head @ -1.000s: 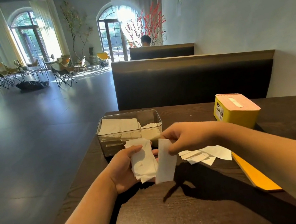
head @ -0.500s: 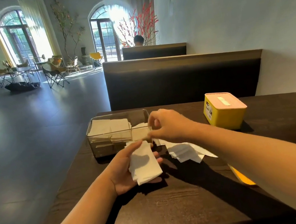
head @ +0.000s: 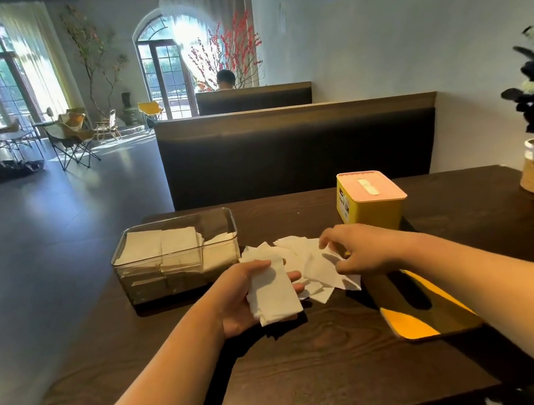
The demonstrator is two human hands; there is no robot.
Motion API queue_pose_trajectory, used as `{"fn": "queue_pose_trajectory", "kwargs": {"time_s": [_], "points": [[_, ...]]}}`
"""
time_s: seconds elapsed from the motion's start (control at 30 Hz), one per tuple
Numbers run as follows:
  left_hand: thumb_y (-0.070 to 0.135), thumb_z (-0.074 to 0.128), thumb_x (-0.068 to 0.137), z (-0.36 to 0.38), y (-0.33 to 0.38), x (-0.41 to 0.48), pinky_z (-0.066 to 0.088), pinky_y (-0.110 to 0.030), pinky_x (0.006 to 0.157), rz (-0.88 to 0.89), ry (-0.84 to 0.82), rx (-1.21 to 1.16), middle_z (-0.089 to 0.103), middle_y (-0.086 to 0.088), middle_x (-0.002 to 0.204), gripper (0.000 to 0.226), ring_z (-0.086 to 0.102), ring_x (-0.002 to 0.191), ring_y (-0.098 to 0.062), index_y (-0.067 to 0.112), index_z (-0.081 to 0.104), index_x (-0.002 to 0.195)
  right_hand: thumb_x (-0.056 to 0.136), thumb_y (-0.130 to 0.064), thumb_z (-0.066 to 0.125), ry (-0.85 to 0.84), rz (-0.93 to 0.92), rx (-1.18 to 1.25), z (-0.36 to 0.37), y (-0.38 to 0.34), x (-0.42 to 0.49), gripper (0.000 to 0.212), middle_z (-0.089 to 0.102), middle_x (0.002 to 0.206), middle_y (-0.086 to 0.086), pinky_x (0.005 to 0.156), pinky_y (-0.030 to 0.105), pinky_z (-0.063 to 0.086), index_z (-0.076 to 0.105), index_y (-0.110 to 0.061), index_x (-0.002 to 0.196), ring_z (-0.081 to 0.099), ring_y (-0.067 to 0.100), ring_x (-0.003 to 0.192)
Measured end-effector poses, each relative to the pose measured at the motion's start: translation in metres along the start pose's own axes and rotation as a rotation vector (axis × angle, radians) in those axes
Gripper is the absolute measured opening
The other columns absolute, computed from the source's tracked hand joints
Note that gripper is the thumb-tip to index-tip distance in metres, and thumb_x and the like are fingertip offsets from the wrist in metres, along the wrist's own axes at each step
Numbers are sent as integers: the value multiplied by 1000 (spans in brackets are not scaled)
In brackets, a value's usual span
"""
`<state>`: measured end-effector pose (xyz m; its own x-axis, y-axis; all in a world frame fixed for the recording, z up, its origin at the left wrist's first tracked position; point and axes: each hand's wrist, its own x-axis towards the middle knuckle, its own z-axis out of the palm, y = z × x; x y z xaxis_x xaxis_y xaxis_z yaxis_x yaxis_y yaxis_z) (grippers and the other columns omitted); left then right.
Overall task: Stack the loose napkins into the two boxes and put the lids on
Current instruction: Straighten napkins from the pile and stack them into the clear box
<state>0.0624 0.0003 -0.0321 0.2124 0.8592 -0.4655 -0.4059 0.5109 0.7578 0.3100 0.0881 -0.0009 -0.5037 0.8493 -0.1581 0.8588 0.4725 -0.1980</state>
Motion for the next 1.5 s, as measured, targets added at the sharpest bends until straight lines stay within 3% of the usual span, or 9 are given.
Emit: {"fn": "queue_pose_trajectory", "kwargs": {"time_s": [0.1, 0.2, 0.4, 0.63, 0.83, 1.0, 1.2, 1.33, 1.5], "points": [[22, 55, 106, -7, -3, 0, 51, -61, 103, 30, -2, -86, 71, -26, 127, 38, 72, 114, -42, 11, 49, 142, 93, -37, 74, 33, -24, -11, 4, -1, 10, 59, 52, 144, -4, 99, 33, 56, 45, -40, 144, 55, 15, 122], [21, 52, 108, -13, -7, 1, 58, -62, 96, 44, -16, -135, 71, -26, 129, 35, 72, 116, -41, 11, 51, 141, 94, -45, 70, 106, -168, -249, 7, -11, 18, 64, 40, 155, -8, 114, 45, 41, 39, -48, 150, 39, 20, 140], [24, 52, 107, -15, -8, 1, 60, -63, 89, 63, -23, -143, 71, -24, 129, 37, 71, 117, -40, 13, 54, 142, 99, -43, 66, 142, -325, -514, 3, -25, 31, 26, 51, 140, -7, 103, 39, 39, 63, -39, 124, 43, 19, 127], [30, 45, 110, -16, -8, 2, 50, -68, 103, 109, -4, -129, 73, -20, 128, 30, 71, 117, -39, 18, 54, 136, 100, -30, 67, 200, -284, 19, -30, -29, 7, 8, 65, 109, -14, 81, 17, 51, 72, -27, 106, 62, 8, 100], [31, 54, 105, -16, -10, 6, 55, -67, 96, 115, 8, -31, 74, -22, 121, 35, 71, 111, -43, 17, 60, 137, 99, -21, 67, 39, -324, 393, -55, -67, -6, 7, 70, 94, -4, 79, 24, 61, 69, -21, 92, 69, 15, 92], [45, 69, 88, -13, -12, 2, 49, -55, 107, 178, -40, -28, 72, -21, 113, 53, 69, 105, -36, 10, 71, 128, 99, -30, 70, -21, -359, 303, -39, -104, 19, 11, 70, 96, -4, 76, 19, 60, 72, -20, 99, 68, 11, 87], [86, 46, 87, -21, -8, 3, 43, -62, 114, 84, -98, -175, 66, -27, 137, 84, 63, 127, -48, 23, 58, 142, 99, -33, 70, 73, -269, 283, -14, -100, 48, 17, 70, 102, -9, 77, 19, 56, 73, -23, 113, 68, 8, 92], [60, 66, 94, -16, -8, -3, 55, -55, 104, 55, -73, -124, 69, -27, 131, 69, 70, 119, -40, 13, 57, 144, 99, -27, 66, 214, -120, 293, -20, -55, 55, 12, 68, 103, -9, 80, 22, 57, 68, -31, 111, 65, 7, 94], [55, 65, 97, -15, -5, 0, 62, -54, 94, 22, -57, -119, 70, -27, 130, 66, 72, 115, -40, 15, 50, 148, 89, -28, 76, -123, 67, -3, -6, 0, 56, 51, 60, 129, -6, 94, 30, 59, 54, -35, 135, 60, 13, 113]]}}
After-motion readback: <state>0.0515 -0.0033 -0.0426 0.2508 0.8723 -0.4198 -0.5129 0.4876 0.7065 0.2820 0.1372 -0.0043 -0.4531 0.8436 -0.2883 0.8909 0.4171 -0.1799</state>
